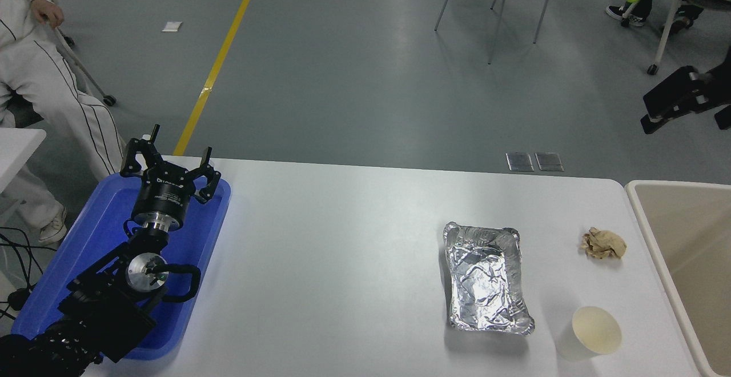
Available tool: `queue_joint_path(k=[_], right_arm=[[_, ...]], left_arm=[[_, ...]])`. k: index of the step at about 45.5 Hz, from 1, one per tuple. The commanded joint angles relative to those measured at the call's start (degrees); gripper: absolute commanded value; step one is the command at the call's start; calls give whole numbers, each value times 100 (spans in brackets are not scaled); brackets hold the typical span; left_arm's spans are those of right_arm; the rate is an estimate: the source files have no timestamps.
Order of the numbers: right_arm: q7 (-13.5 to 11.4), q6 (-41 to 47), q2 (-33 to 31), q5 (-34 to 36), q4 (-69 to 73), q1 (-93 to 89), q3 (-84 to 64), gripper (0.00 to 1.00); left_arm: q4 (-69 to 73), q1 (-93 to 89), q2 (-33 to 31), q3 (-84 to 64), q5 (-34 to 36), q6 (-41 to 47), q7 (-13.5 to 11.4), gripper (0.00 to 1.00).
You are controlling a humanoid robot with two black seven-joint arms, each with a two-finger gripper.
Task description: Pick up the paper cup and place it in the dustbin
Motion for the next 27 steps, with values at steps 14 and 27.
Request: queue_joint_path(k=[14,27], right_arm=[[-17,3,-205,-13,119,-105,-358,100],[-17,3,-487,-22,515,-974,-60,100]], left_arm=[[0,0,0,0,0,0,-5,100],[0,0,9,0,0,0,4,100]])
